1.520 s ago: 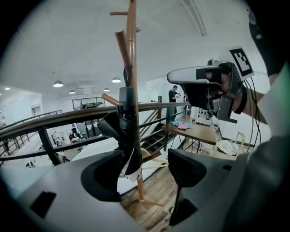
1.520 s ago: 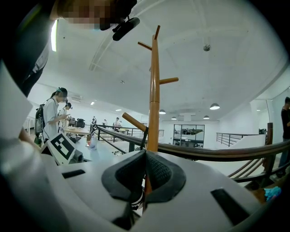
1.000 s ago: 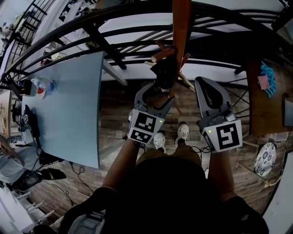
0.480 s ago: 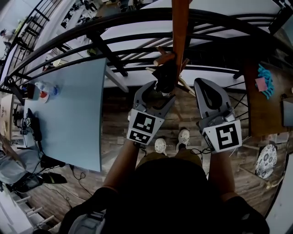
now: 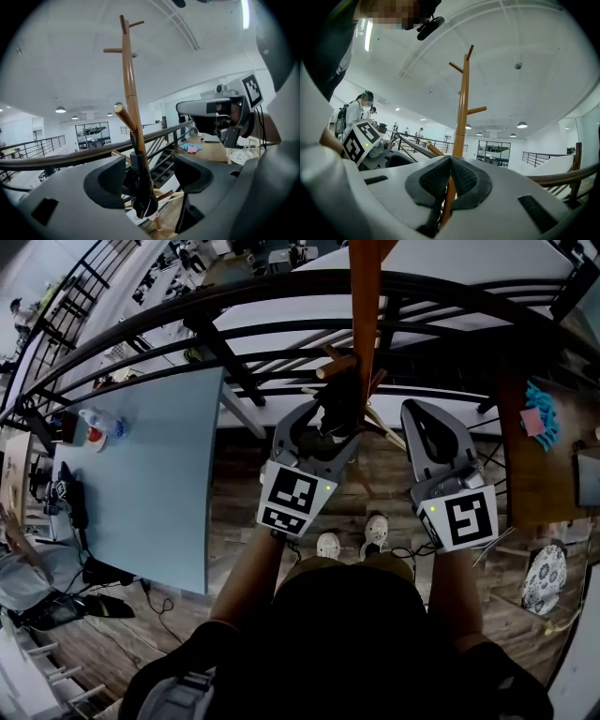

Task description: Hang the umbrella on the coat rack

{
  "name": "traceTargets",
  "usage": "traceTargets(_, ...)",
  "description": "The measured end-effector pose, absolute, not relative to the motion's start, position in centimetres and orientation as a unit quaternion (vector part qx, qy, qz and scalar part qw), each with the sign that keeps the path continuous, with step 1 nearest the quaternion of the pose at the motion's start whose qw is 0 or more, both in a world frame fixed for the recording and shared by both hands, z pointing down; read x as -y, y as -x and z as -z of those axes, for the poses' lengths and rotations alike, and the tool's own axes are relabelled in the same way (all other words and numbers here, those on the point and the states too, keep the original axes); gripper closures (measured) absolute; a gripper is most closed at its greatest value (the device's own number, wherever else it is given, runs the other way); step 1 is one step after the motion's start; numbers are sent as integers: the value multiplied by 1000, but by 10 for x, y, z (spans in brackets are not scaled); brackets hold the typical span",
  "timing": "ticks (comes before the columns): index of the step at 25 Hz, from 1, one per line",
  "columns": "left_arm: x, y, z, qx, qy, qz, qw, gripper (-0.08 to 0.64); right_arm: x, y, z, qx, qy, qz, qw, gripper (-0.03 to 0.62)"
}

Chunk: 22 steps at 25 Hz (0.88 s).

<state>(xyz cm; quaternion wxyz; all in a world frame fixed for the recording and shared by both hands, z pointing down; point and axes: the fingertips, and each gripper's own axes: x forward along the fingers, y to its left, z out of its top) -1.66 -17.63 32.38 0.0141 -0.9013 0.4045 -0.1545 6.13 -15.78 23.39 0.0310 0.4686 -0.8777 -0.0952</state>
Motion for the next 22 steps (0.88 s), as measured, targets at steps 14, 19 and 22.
traceTargets(14, 173, 21, -279, -412, 901, 127, 46, 245, 159, -62, -213, 879, -463, 112, 14, 561)
traceTargets(19, 172, 27, -263, -419, 899, 114, 60, 275, 158, -63, -207, 880, -460, 118, 6, 561)
traceTargets(22, 170, 28, -254, -422, 898, 107, 68, 293, 154, -60, -205, 883, -454, 121, 4, 561)
